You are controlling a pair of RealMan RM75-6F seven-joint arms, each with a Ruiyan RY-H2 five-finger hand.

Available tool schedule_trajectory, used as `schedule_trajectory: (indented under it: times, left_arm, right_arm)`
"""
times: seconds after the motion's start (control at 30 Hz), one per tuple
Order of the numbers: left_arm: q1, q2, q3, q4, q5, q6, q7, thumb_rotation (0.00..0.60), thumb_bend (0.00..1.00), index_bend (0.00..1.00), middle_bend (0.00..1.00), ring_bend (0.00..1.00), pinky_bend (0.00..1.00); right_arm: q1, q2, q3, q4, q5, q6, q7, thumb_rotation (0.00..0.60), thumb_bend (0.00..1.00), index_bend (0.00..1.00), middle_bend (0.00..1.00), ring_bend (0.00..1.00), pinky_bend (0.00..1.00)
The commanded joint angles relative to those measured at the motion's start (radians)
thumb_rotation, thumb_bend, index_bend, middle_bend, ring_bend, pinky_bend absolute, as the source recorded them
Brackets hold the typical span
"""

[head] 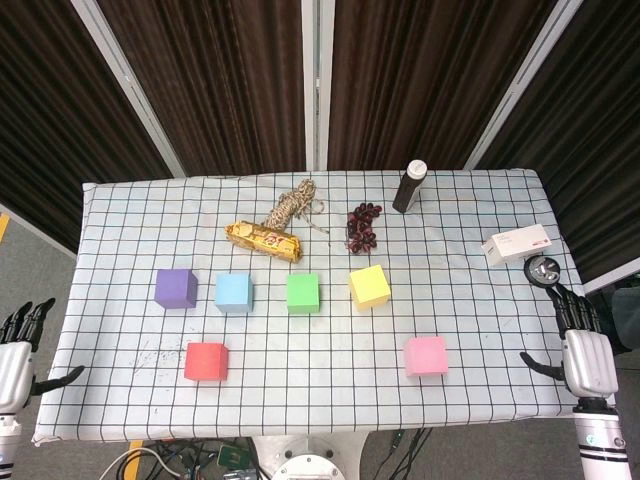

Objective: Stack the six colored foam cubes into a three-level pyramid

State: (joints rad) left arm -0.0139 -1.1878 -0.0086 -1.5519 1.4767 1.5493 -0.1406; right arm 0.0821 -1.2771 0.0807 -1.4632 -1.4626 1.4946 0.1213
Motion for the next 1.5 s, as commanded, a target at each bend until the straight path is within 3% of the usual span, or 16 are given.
schedule_trajectory:
  times: [0.03,1.03,1.3,1.5]
  left_arm:
    - [0.001,-0.003,0.001,0.000,0.002,-0.003,0.003,0.600,0.00,0.04,0.10,0.00,0.08]
    - [-0.036,0.026,-0.005,-0.101,0.060,-0.041,0.062,0.600,0.00,0.04,0.10,0.00,0.08]
    - [-0.126,-0.030,-0.008,-0.145,0.109,-0.151,0.066,0.600,0.00,0.04,0.12,0.00,0.08]
    - [-0.220,-0.116,-0.067,-0.146,0.079,-0.243,0.149,0.600,0.00,0.04,0.12,0.00,0.08]
  right_arm:
    - [-0.001,0.000,0.001,0.000,-0.001,0.001,0.002,0.600,0.01,0.00,0.00,0.00,0.00]
    - [0.005,0.012,0.014,-0.001,-0.040,0.017,0.078,0.600,0.00,0.00,0.00,0.00,0.00]
    - [0.022,0.014,0.020,-0.040,-0.046,0.004,0.055,0.600,0.00,0.00,0.00,0.00,0.00]
    - [0.034,0.030,0.021,-0.084,-0.050,-0.010,0.030,0.600,0.01,0.00,0.00,0.00,0.00]
